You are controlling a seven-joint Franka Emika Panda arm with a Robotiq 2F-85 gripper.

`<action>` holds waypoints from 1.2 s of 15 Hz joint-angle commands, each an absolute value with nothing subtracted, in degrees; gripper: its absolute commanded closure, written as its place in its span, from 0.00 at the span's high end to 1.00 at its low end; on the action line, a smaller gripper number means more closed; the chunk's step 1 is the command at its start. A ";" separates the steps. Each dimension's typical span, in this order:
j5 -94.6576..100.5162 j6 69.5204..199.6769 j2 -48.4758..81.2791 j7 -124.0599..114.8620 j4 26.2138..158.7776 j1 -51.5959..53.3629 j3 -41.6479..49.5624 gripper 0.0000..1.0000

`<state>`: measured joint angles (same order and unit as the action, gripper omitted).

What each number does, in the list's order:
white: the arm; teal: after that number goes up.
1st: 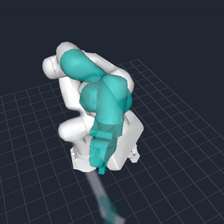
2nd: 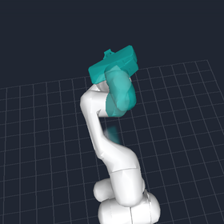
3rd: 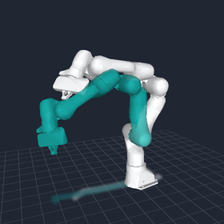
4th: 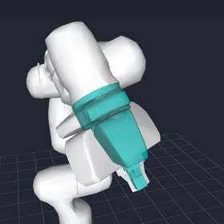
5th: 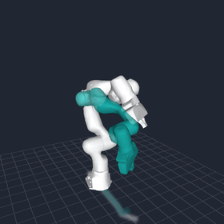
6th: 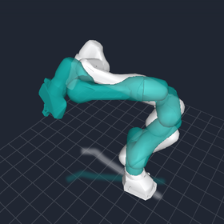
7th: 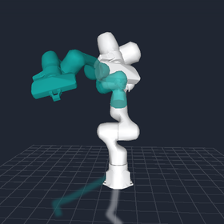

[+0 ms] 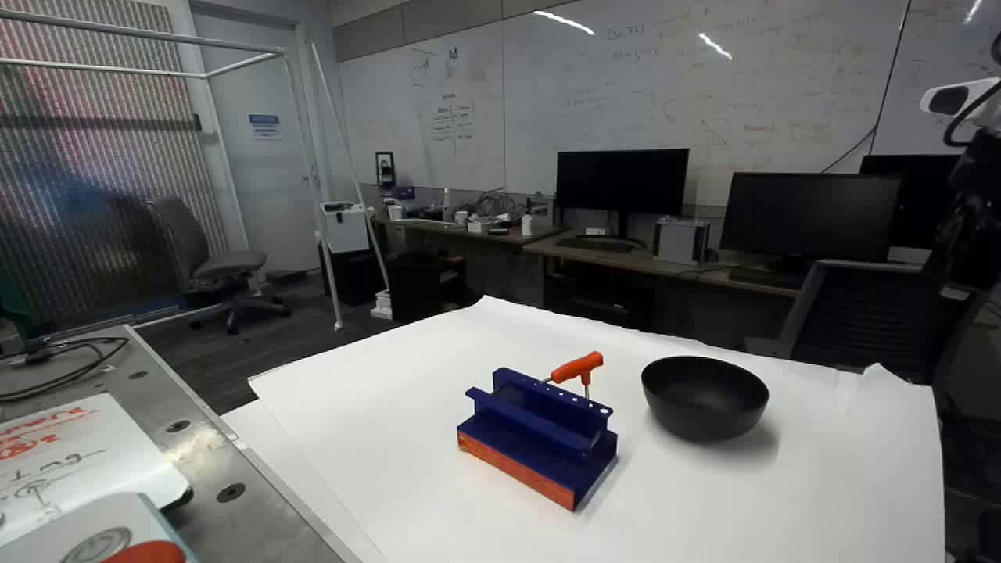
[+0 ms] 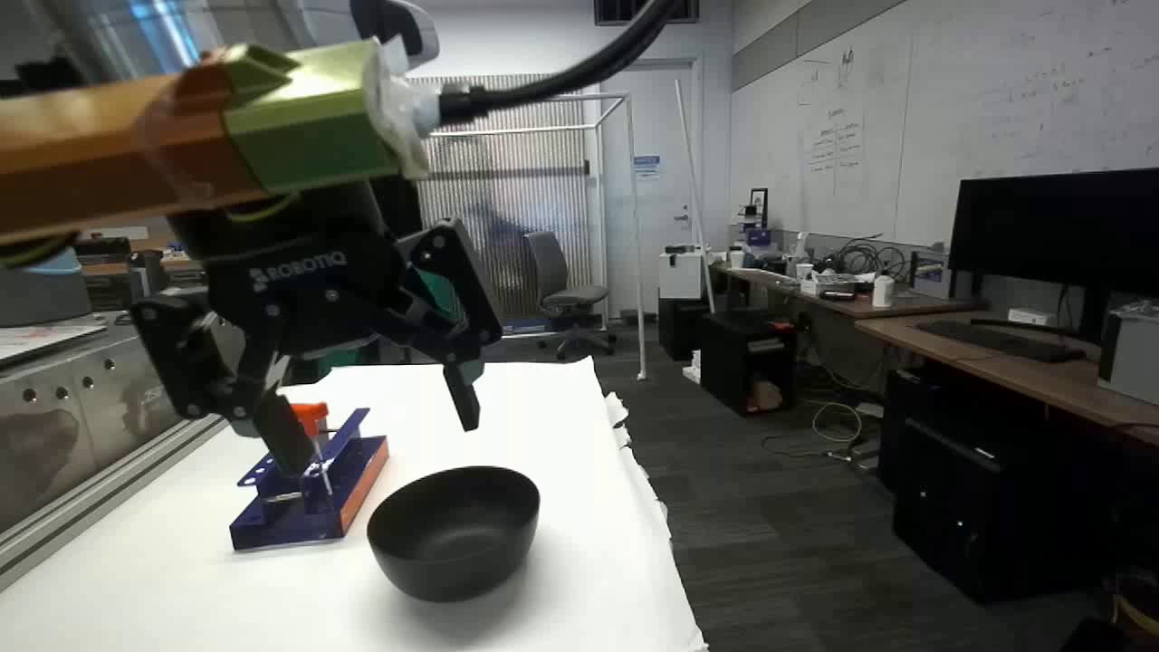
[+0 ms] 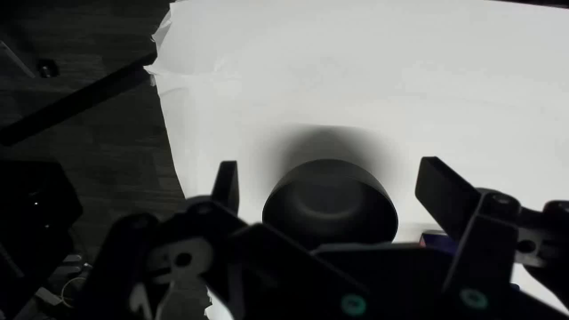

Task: Put the red object in the bowl

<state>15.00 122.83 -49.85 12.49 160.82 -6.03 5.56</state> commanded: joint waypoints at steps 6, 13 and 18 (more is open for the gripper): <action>15.17 122.55 -49.79 12.31 160.66 -5.75 5.77 1.00; 13.63 124.77 -35.87 7.11 152.22 -1.12 -0.96 1.00; 10.86 130.01 -19.03 3.27 141.35 3.68 -5.21 1.00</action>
<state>12.83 127.48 -30.26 4.50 149.88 1.79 -4.10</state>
